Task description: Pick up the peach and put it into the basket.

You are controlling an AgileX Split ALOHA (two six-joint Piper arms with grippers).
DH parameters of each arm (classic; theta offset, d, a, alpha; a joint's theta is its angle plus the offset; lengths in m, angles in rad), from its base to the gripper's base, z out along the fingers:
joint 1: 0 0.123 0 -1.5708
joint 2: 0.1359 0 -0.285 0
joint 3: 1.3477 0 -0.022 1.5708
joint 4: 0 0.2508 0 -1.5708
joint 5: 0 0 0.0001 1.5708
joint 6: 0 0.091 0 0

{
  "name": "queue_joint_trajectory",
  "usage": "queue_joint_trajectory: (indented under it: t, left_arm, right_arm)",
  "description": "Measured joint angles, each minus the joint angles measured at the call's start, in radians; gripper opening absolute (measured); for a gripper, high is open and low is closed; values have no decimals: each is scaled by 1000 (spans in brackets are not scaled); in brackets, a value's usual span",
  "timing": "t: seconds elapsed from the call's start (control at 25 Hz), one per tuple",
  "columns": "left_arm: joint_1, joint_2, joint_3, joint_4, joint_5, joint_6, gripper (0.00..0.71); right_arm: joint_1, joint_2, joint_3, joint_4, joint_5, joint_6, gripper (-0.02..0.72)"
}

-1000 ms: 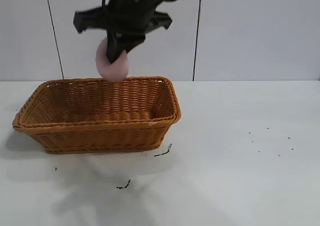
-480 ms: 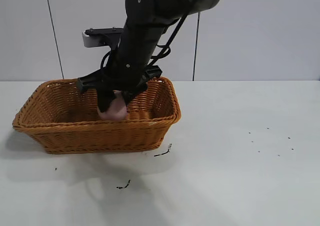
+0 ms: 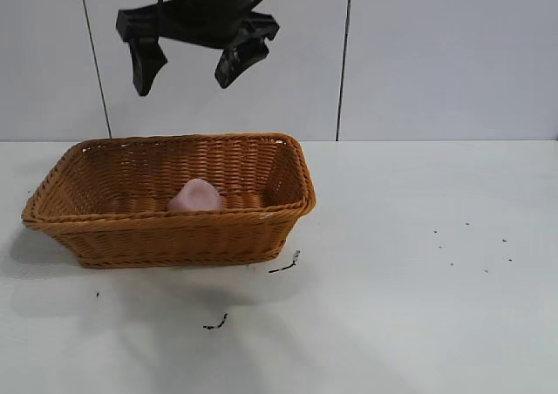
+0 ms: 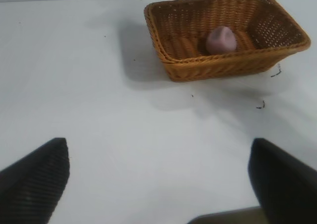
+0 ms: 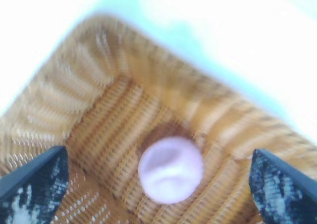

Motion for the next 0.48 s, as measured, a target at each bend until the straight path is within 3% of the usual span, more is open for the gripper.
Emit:
queue_joint_trajectory:
  t: [0.28, 0.48]
  left_arm:
    - [0, 0, 0, 0, 0, 0, 694]
    - [0, 0, 0, 0, 0, 0, 694]
  right_arm:
    - [-265, 0, 0, -14, 82, 0, 696]
    - [-347, 0, 0, -13, 136, -5, 696]
